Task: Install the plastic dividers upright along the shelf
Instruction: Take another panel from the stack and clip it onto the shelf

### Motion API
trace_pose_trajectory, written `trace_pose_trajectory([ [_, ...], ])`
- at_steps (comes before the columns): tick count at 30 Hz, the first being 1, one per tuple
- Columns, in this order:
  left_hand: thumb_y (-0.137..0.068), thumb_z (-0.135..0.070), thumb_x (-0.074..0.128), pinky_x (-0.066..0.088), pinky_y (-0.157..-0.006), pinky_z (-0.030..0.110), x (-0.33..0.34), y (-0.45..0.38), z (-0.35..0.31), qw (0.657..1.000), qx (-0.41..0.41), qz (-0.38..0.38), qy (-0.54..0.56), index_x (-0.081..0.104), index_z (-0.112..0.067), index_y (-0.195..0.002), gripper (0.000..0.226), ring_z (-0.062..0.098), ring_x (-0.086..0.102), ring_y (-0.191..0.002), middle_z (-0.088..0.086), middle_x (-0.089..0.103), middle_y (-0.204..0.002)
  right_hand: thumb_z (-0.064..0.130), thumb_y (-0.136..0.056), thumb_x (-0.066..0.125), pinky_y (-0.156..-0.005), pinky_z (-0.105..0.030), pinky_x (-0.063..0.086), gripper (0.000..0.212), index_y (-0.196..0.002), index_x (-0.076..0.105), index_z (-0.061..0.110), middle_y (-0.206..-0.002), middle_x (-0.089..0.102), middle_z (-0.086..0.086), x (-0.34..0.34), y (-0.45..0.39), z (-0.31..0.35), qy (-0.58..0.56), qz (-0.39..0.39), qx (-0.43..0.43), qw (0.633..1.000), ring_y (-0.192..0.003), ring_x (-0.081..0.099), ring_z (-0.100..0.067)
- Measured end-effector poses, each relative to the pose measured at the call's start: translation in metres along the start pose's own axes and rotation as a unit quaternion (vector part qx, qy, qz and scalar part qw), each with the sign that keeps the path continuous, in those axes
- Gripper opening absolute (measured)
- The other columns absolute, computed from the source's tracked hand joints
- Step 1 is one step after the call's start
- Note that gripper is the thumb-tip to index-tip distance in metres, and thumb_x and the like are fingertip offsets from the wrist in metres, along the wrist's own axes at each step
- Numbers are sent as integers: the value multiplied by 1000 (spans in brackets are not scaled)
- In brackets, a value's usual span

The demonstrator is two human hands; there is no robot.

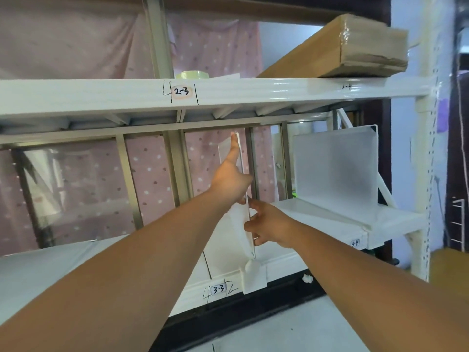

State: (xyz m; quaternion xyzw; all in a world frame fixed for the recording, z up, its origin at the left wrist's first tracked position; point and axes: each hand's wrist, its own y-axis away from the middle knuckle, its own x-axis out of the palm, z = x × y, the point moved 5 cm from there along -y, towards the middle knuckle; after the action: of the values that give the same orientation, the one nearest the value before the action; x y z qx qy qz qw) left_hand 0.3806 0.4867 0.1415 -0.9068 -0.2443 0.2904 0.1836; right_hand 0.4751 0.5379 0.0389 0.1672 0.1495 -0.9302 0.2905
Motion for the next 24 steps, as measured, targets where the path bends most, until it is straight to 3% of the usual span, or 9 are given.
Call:
trace_pose_trajectory([
  [3, -95, 3, 62, 63, -47, 35, 1, 4, -5, 1000, 3, 3, -3, 1, -69, -154, 112, 23, 67, -68, 6, 55, -148, 0, -84, 64, -75, -47, 64, 69, -143, 47, 31, -104, 70, -24, 0, 2, -1, -3, -1, 5, 1000, -89, 72, -39],
  [6, -95, 3, 62, 63, -46, 38, -2, 6, -6, 1000, -8, -4, -7, 0, -69, -155, 112, 28, 70, -69, 3, 65, -104, 0, -84, 63, -75, -48, 64, 70, -143, 47, 33, -96, 69, -15, 2, 2, 1, -4, -2, 3, 1000, -76, 71, -31],
  [8, -96, 4, 63, 60, -44, 35, -6, 5, -6, 1000, -16, -5, 4, -2, -71, -153, 115, 26, 69, -67, 3, 65, -92, 0, -84, 64, -74, -46, 64, 73, -145, 44, 34, -91, 63, -3, 2, 1, 3, 3, -5, 2, 1000, -65, 68, -22],
  [13, -97, 5, 63, 60, -45, 37, -11, 7, -9, 1000, -28, -4, 12, -6, -73, -151, 117, 22, 66, -68, 12, 69, -96, 2, -82, 65, -62, -37, 64, 79, -148, 40, 36, -86, 59, 4, 2, -1, 8, 17, -8, -2, 1000, -51, 67, -11],
  [19, -96, 6, 62, 64, -47, 41, -17, 10, -10, 999, -34, -9, 15, -7, -69, -154, 117, 35, 75, -80, 8, 60, -84, 2, -81, 66, -58, -34, 63, 81, -147, 40, 40, -101, 62, -2, 6, -4, 12, 26, -9, 5, 1000, -57, 70, -15],
  [21, -97, 6, 61, 66, -52, 44, -16, 12, -10, 999, -31, -9, 1, -6, -68, -155, 116, 31, 72, -76, 7, 63, -93, 2, -80, 64, -58, -34, 63, 81, -146, 42, 43, -91, 63, 1, 7, -5, 9, 28, -10, 8, 1000, -55, 68, -14],
  [24, -97, 6, 59, 67, -54, 44, -13, 15, -11, 1000, -22, 3, -13, -3, -65, -158, 112, 24, 66, -71, 0, 61, -124, 2, -79, 63, -61, -36, 63, 77, -145, 44, 39, -75, 69, 0, 8, -4, 4, 9, -7, 15, 1000, -55, 67, -16],
])
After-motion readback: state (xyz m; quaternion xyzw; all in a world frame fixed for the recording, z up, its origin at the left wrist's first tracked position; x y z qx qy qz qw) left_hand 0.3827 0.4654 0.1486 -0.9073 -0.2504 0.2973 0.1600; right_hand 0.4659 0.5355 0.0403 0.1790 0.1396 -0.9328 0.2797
